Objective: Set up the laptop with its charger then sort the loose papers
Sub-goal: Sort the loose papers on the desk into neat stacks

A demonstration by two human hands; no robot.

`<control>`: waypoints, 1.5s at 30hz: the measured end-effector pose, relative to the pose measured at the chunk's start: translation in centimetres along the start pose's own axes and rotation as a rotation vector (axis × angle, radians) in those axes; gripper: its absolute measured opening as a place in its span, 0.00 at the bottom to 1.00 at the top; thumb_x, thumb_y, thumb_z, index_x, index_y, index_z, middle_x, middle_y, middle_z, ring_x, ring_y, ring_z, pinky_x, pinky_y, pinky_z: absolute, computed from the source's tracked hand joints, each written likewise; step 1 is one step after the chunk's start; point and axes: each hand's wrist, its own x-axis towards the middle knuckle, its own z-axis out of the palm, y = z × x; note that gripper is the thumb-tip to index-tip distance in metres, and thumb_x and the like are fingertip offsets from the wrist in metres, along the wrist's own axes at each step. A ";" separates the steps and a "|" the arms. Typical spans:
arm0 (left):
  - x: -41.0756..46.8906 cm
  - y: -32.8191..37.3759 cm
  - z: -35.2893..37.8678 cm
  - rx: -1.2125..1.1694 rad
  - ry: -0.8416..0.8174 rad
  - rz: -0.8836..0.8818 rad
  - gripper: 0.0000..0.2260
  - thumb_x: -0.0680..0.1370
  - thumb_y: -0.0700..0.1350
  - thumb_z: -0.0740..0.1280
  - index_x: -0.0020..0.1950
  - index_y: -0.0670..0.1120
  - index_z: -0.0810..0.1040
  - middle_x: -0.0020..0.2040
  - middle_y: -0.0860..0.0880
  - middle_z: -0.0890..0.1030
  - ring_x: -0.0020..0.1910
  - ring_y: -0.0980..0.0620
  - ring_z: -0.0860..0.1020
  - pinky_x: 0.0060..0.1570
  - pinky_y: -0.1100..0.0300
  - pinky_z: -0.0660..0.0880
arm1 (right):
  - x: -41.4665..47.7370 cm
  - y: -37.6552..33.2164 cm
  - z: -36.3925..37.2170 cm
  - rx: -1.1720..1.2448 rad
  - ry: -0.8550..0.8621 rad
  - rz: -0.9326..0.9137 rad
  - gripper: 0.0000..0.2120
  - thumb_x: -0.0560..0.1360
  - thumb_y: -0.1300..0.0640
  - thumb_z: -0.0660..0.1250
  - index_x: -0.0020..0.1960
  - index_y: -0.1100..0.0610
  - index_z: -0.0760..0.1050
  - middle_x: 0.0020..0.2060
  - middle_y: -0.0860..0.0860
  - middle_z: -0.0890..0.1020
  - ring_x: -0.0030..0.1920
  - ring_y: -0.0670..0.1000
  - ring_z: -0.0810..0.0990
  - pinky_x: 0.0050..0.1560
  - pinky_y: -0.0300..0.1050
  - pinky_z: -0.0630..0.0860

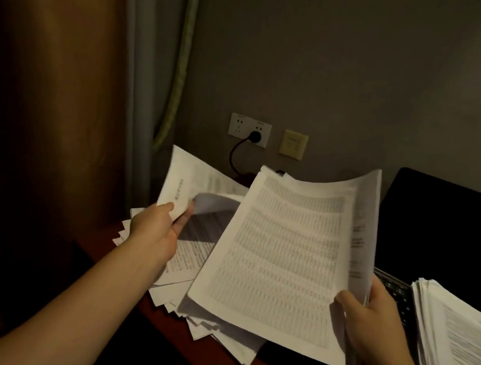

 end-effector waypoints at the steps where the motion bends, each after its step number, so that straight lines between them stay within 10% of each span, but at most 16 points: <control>1: 0.0 0.3 -0.2 -0.033 -0.001 -0.004 0.04 0.80 0.33 0.66 0.52 0.39 0.77 0.56 0.38 0.79 0.51 0.41 0.81 0.54 0.49 0.82 | 0.0 0.1 0.0 -0.005 0.012 -0.004 0.16 0.79 0.66 0.63 0.63 0.52 0.71 0.54 0.51 0.78 0.54 0.55 0.78 0.39 0.42 0.74; 14: -0.2 0.8 -0.6 -0.054 -0.224 -0.149 0.09 0.80 0.38 0.67 0.61 0.39 0.78 0.54 0.40 0.83 0.42 0.50 0.86 0.33 0.64 0.81 | 0.3 0.9 -0.1 0.044 -0.044 0.138 0.17 0.77 0.68 0.64 0.62 0.53 0.72 0.47 0.48 0.78 0.46 0.52 0.78 0.41 0.48 0.76; 19: 1.4 -0.4 -0.6 0.506 -0.393 -0.062 0.08 0.80 0.42 0.68 0.58 0.44 0.83 0.53 0.43 0.86 0.55 0.44 0.84 0.57 0.47 0.79 | 0.3 0.7 -1.1 0.206 -0.129 0.178 0.12 0.79 0.64 0.66 0.56 0.49 0.77 0.48 0.52 0.85 0.46 0.52 0.84 0.37 0.45 0.79; 24: 2.1 0.0 -0.4 0.803 -0.498 0.043 0.09 0.78 0.43 0.70 0.58 0.44 0.83 0.52 0.42 0.86 0.53 0.43 0.84 0.57 0.46 0.79 | 0.9 -0.1 -1.9 0.395 -0.185 0.214 0.06 0.81 0.57 0.66 0.53 0.51 0.82 0.45 0.49 0.88 0.46 0.49 0.87 0.46 0.50 0.81; 28: 3.2 0.8 -0.2 0.967 -0.529 0.116 0.10 0.76 0.43 0.73 0.57 0.48 0.83 0.49 0.43 0.87 0.49 0.42 0.85 0.54 0.44 0.80 | 1.7 1.1 -2.1 0.445 -0.157 0.335 0.14 0.83 0.58 0.61 0.60 0.67 0.79 0.50 0.66 0.83 0.52 0.63 0.82 0.54 0.57 0.76; 32: 4.2 1.3 -0.4 1.155 -0.577 0.148 0.09 0.76 0.43 0.74 0.55 0.50 0.82 0.48 0.46 0.87 0.44 0.46 0.86 0.44 0.50 0.82 | 1.9 1.3 -2.0 0.618 -0.266 0.405 0.35 0.78 0.30 0.51 0.56 0.56 0.83 0.40 0.59 0.85 0.38 0.59 0.84 0.34 0.46 0.77; 36: 4.8 1.2 -0.6 1.371 -0.637 0.141 0.08 0.76 0.43 0.73 0.55 0.51 0.83 0.44 0.52 0.87 0.42 0.53 0.86 0.34 0.62 0.79 | 2.1 0.9 -2.1 0.548 -0.427 0.410 0.40 0.73 0.23 0.44 0.66 0.48 0.74 0.54 0.63 0.84 0.51 0.65 0.85 0.43 0.57 0.83; 41: 5.4 0.9 -0.5 1.461 -0.668 0.243 0.09 0.75 0.46 0.74 0.55 0.54 0.83 0.45 0.56 0.86 0.43 0.57 0.85 0.38 0.63 0.79 | 1.2 0.1 -1.9 0.287 -0.486 0.297 0.28 0.69 0.28 0.58 0.64 0.42 0.72 0.52 0.56 0.87 0.51 0.59 0.86 0.54 0.57 0.80; 45: 5.1 -0.8 -0.6 1.597 -0.637 0.424 0.12 0.76 0.51 0.73 0.60 0.56 0.80 0.56 0.58 0.81 0.47 0.59 0.81 0.38 0.65 0.76 | 0.7 -0.2 -1.4 0.013 -0.478 0.227 0.40 0.70 0.46 0.75 0.77 0.43 0.61 0.60 0.48 0.78 0.48 0.52 0.87 0.46 0.46 0.84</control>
